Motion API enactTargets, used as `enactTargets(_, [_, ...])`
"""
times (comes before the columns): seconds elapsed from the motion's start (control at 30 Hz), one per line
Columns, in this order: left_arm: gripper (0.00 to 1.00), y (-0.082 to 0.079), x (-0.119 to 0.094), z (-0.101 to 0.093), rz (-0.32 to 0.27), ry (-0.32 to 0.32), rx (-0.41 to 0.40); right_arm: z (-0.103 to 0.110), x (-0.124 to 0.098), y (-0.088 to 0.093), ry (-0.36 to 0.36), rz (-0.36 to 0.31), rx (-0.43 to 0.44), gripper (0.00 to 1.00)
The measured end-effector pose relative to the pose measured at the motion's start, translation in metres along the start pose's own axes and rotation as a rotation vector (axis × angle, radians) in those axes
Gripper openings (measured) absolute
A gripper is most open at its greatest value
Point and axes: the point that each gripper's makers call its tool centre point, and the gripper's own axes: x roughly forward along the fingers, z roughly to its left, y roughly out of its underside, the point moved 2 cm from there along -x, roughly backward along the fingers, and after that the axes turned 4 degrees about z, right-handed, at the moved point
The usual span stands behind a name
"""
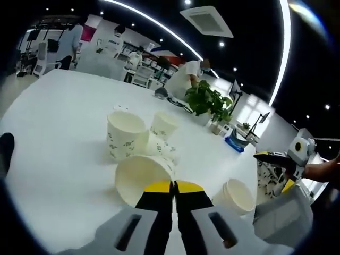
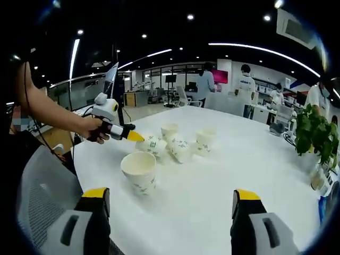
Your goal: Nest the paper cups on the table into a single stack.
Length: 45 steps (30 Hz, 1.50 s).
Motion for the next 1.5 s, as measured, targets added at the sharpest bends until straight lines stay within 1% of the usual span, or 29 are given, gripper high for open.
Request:
enactTargets(0.2, [0.00,-0.002,-0.014,-0.006,0.005,-0.022,0.001,-0.002,-0.001,0.000,0.002,-0.005,0.000,0.98])
enactTargets(0.33, [0.00,0.002,-0.019,-0.008,0.022,-0.037,0.019,-0.001,-0.002,0.000,0.001,-0.005,-0.004,0.98])
enactTargets(0.43, [0.00,0.005,-0.021,-0.013,0.043,-0.044,0.041,0.000,-0.002,-0.002,-0.002,-0.009,-0.007,0.98])
enactTargets(0.57, [0.00,0.008,-0.027,-0.014,0.058,-0.050,0.078,0.001,-0.001,-0.003,-0.007,-0.013,-0.010,0.98])
enactTargets(0.63, [0.00,0.009,-0.031,-0.020,0.067,-0.052,0.094,0.001,-0.001,-0.004,-0.009,-0.014,-0.013,0.98])
enactTargets(0.7, [0.00,0.009,-0.034,-0.020,0.074,-0.053,0.107,0.002,-0.001,-0.004,-0.012,-0.014,-0.013,0.98])
enactTargets(0.9, [0.00,0.003,-0.047,-0.031,0.079,-0.052,0.142,0.005,-0.002,-0.005,-0.019,-0.012,-0.020,0.98])
enactTargets(0.93, [0.00,0.005,-0.047,-0.029,0.081,-0.053,0.149,0.005,-0.002,-0.005,-0.020,-0.012,-0.021,0.98])
enactTargets(1.3, [0.00,0.007,-0.060,-0.045,0.099,-0.050,0.198,0.007,-0.007,-0.004,-0.020,-0.019,-0.022,0.98])
enactTargets(1.33, [0.00,0.006,-0.062,-0.052,0.102,-0.048,0.204,0.007,-0.007,-0.004,-0.020,-0.019,-0.022,0.98])
enactTargets(1.43, [0.00,0.003,-0.066,-0.056,0.118,-0.047,0.231,0.007,-0.008,-0.004,-0.020,-0.018,-0.022,0.98])
enactTargets(1.5, [0.00,-0.003,-0.071,-0.063,0.124,-0.036,0.237,0.007,-0.008,-0.004,-0.021,-0.018,-0.020,0.98])
